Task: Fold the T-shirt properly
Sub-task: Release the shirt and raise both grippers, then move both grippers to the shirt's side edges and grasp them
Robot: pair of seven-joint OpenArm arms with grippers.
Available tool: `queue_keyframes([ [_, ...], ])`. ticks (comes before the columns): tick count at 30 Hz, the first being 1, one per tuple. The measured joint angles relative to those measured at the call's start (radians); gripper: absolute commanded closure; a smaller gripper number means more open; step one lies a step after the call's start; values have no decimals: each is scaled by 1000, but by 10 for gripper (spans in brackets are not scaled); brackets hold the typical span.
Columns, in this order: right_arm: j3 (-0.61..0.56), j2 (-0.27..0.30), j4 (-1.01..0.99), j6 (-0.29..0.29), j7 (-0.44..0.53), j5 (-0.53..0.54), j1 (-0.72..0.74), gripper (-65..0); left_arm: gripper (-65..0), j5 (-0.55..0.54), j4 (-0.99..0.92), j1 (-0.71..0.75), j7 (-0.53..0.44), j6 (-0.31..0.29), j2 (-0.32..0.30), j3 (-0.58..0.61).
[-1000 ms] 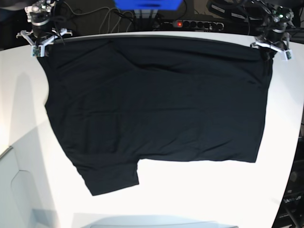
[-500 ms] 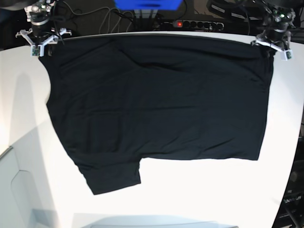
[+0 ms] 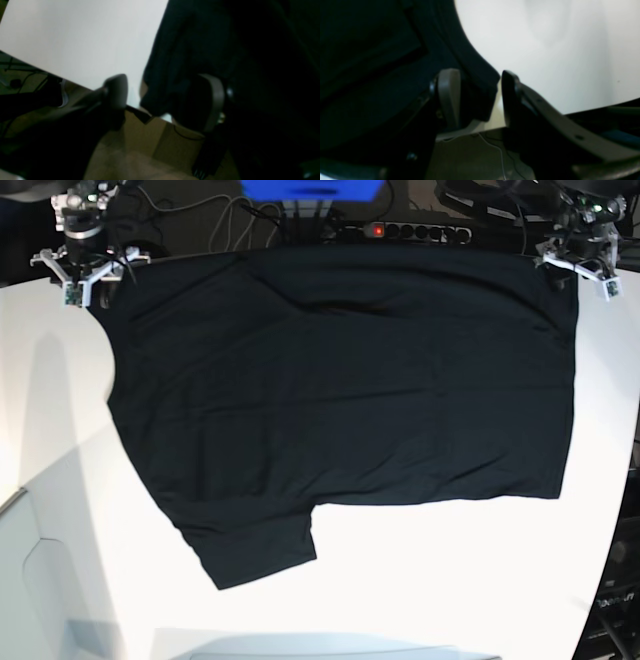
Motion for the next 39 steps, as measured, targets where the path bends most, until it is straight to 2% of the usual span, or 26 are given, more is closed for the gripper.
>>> queue_keyframes([
  [5,0,2,4,0,8,1,3,-274,-453,-1,7,-1,0,0,0,-3],
  [12,30,-21,4,0,8,0,60,-275,-453,3,36,-37,6,0,16,-122],
  [15,27,-23,10,0,-1,0,87,-275,-454,3,84,-62,8,0,17,-136],
  [19,15,-26,13,0,-4,-1,170,-290,-454,0,133,-109,4,0,15,-140],
  [23,-47,-17,-10,0,-3,-3,274,-340,-454,2,138,-189,6,0,10,-139],
  [26,-101,3,-46,0,-10,-27,356,-348,-454,14,135,-263,7,0,-1,-135],
  [29,-177,30,-117,-1,-6,-56,448,-348,-454,13,134,-329,6,0,-21,-131],
  [33,-251,67,-285,0,-42,-58,596,-348,-454,15,111,-368,3,0,-43,-52],
  [36,-267,99,-438,-1,-77,-66,719,-348,-454,15,82,-401,5,-3,-65,-6],
  [39,-270,132,-598,-1,-69,-66,840,-348,-454,77,38,-448,-3,-1,-92,33],
])
